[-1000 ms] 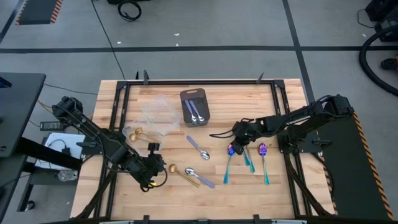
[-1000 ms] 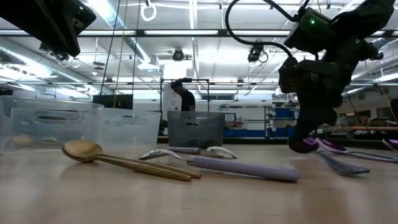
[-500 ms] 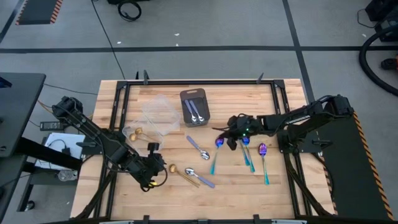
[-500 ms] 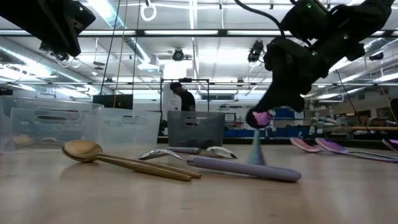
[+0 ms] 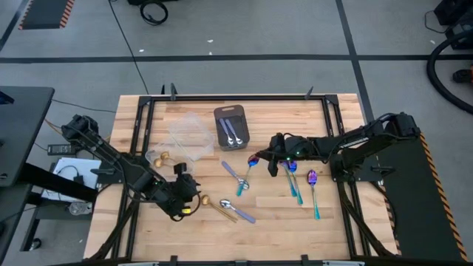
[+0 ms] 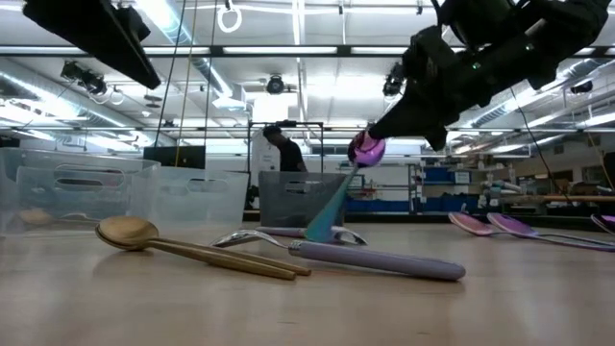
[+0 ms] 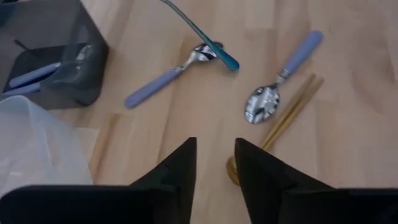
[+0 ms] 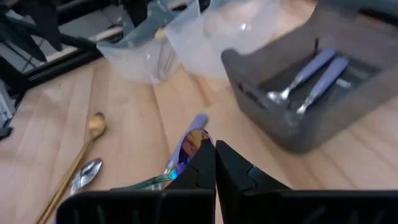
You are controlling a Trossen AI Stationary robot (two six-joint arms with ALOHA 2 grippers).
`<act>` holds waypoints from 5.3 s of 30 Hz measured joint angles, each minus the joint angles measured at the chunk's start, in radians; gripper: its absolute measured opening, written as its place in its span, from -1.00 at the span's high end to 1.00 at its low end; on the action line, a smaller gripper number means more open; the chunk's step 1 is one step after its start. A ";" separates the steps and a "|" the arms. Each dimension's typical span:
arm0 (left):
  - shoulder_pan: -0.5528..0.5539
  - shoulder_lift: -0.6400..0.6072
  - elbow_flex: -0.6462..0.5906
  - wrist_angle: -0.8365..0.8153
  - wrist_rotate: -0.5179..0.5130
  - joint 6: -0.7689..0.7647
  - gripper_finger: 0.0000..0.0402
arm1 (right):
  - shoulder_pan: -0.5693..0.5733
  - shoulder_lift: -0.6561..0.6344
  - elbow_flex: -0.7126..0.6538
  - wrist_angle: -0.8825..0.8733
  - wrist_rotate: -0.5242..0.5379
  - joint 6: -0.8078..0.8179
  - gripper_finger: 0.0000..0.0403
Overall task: Sort silverware by color (type)
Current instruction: Put the blue spoon into the top transparent bin
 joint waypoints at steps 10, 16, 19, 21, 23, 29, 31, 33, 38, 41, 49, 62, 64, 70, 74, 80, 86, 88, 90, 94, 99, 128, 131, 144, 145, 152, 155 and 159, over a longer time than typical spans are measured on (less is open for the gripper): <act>0.079 0.000 0.000 0.001 0.000 -0.019 -0.02 | 0.058 0.000 0.000 0.126 0.117 -0.101 0.98; 0.112 0.000 0.000 0.016 -0.018 -0.009 -0.04 | 0.071 0.000 0.000 0.177 0.138 -0.126 0.98; 0.116 0.000 0.000 0.029 -0.046 0.000 -0.04 | 0.081 0.000 0.000 0.201 0.148 -0.134 0.98; 0.115 0.000 0.000 0.039 -0.075 0.018 -0.04 | 0.088 0.000 0.000 0.216 0.162 -0.143 0.98; 0.115 0.000 0.000 0.047 -0.097 0.025 -0.04 | 0.093 0.000 0.000 0.223 0.164 -0.148 0.98; 0.119 0.000 0.000 0.061 -0.103 0.025 -0.04 | 0.101 0.000 0.000 0.230 0.194 -0.154 0.98; 0.119 0.000 0.000 0.062 -0.103 0.025 -0.04 | 0.106 0.000 0.000 0.243 0.210 -0.169 0.98; 0.119 0.000 0.000 0.065 -0.103 0.025 -0.04 | 0.107 0.000 0.000 0.265 0.217 -0.191 0.98; 0.129 0.000 0.000 0.087 -0.106 0.025 -0.04 | 0.107 0.000 0.000 0.293 0.218 -0.212 0.98; 0.144 0.000 0.000 0.092 -0.108 0.011 -0.04 | 0.107 0.000 0.000 0.292 0.231 -0.216 0.98; 0.171 0.000 0.000 0.109 -0.110 0.018 -0.04 | 0.107 0.000 0.000 0.292 0.239 -0.242 0.98; 0.250 0.037 0.000 0.269 -0.044 0.075 -0.42 | 0.107 0.000 0.000 0.349 0.239 -0.310 0.98; 0.270 0.059 0.000 0.293 -0.037 0.097 -0.42 | 0.107 0.000 0.001 0.364 0.240 -0.332 0.98; 0.305 0.111 -0.001 0.303 -0.031 0.097 -0.42 | 0.100 0.000 0.001 0.390 0.240 -0.351 0.98; 0.329 0.148 -0.001 0.388 0.007 0.146 -0.42 | 0.100 0.000 0.001 0.397 0.234 -0.358 0.98; 0.385 0.181 -0.001 0.456 0.081 0.192 -0.42 | 0.100 0.000 0.001 0.405 0.231 -0.369 0.98; 0.429 0.205 0.002 0.524 0.191 0.207 -0.36 | 0.102 0.000 0.001 0.441 0.181 -0.404 0.98; 0.433 0.211 -0.001 0.515 0.223 0.209 -0.26 | 0.104 0.000 0.001 0.448 0.176 -0.428 0.98; 0.433 0.225 0.001 0.525 0.250 0.205 -0.13 | 0.109 0.000 0.001 0.450 0.177 -0.466 0.98; 0.433 0.238 0.001 0.530 0.259 0.204 0.21 | 0.120 0.000 0.001 0.469 0.148 -0.526 0.98; 0.432 0.247 0.000 0.534 0.269 0.206 0.68 | 0.132 0.000 0.000 0.502 0.131 -0.591 0.98; 0.383 0.131 0.000 0.359 0.177 0.255 0.99 | 0.147 0.000 0.000 0.315 0.111 -0.346 -0.24; 0.365 0.097 0.000 0.281 0.133 0.234 0.99 | 0.147 0.000 0.000 0.280 0.108 -0.319 -0.30; 0.259 -0.051 0.000 -0.075 -0.008 0.297 0.99 | 0.194 0.117 0.001 0.327 0.104 -0.162 -0.22; 0.250 -0.059 0.000 -0.093 -0.018 0.301 0.99 | 0.197 0.148 0.001 0.371 0.104 -0.158 -0.21; 0.206 -0.118 0.000 -0.282 -0.072 0.300 0.99 | 0.211 0.364 0.052 0.628 0.106 -0.091 -0.20; 0.207 -0.138 0.000 -0.330 -0.073 0.306 0.99 | 0.213 0.444 0.125 0.645 0.107 -0.061 -0.20; 0.217 -0.142 0.000 -0.409 -0.074 0.332 0.99 | 0.215 0.542 0.221 0.642 0.105 -0.123 -0.20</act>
